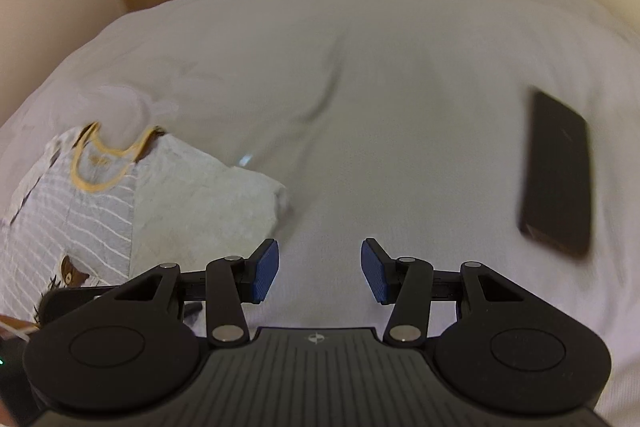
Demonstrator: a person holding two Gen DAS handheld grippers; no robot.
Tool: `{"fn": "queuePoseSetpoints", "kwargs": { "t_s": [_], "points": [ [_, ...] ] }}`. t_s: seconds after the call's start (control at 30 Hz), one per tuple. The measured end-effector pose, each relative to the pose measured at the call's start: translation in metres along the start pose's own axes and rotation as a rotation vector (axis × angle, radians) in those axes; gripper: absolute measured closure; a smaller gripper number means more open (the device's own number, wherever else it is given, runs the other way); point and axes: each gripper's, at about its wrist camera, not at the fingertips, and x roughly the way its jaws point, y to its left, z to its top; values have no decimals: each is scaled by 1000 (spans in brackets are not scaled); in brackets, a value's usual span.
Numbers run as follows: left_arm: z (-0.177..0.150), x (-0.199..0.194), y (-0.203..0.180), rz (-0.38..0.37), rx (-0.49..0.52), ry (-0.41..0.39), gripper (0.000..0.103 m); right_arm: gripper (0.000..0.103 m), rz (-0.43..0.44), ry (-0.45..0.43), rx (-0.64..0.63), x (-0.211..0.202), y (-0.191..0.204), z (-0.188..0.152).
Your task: Fold clothes
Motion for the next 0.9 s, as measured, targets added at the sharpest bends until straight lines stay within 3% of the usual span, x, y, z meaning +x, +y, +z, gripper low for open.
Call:
{"fn": "queuePoseSetpoints", "kwargs": {
  "t_s": [0.2, 0.4, 0.43, 0.5, 0.53, 0.77, 0.9],
  "points": [
    [-7, -18, 17, 6, -207, -40, 96, 54, 91, 67, -180, 57, 16, 35],
    [-10, -23, 19, 1, -351, -42, 96, 57, 148, 189, -187, 121, 18, 49],
    [-11, -23, 20, -4, -375, -44, 96, 63, 166, 213, -171, 127, 16, 50],
    [-16, -29, 28, -23, -443, -56, 96, 98, 184, 250, -142, 132, 15, 52],
    [-18, -30, 34, -30, -489, -66, 96, 97, 181, 262, -131, 132, 14, 54],
    [-76, -34, 82, -145, -1107, -17, 96, 99, 186, 269, -19, 105, 38, 96],
    [-113, -33, 91, -168, -1334, 17, 96, 99, 218, 274, -58, 116, 80, 116]
  ]
}}
